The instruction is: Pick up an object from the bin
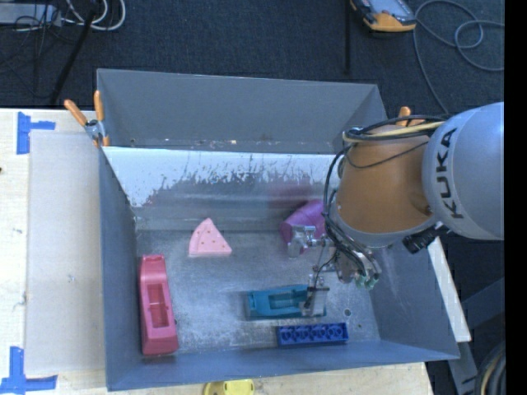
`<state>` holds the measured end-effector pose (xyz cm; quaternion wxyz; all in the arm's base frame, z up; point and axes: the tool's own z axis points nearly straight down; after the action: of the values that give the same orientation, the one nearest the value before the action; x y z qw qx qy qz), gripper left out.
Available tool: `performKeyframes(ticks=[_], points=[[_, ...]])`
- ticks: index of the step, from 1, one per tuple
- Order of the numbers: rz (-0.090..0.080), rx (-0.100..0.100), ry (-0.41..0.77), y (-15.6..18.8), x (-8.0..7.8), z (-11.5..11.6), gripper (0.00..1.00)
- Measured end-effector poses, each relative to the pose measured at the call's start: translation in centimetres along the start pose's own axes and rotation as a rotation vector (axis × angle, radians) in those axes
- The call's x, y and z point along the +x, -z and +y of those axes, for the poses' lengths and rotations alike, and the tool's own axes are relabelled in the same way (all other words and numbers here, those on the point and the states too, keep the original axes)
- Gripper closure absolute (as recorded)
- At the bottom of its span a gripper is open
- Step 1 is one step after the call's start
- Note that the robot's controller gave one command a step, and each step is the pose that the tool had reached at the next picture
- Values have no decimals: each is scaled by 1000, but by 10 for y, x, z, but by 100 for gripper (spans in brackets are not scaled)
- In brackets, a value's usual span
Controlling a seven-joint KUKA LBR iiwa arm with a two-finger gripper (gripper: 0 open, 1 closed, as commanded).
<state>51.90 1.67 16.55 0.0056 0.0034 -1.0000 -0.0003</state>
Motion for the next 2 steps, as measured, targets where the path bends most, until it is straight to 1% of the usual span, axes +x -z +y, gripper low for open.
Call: performKeyframes(ticks=[1, 2], points=[[-8, 0, 0, 4, -2, 0, 0], [-16, 0, 13, -41, 15, -13, 0]])
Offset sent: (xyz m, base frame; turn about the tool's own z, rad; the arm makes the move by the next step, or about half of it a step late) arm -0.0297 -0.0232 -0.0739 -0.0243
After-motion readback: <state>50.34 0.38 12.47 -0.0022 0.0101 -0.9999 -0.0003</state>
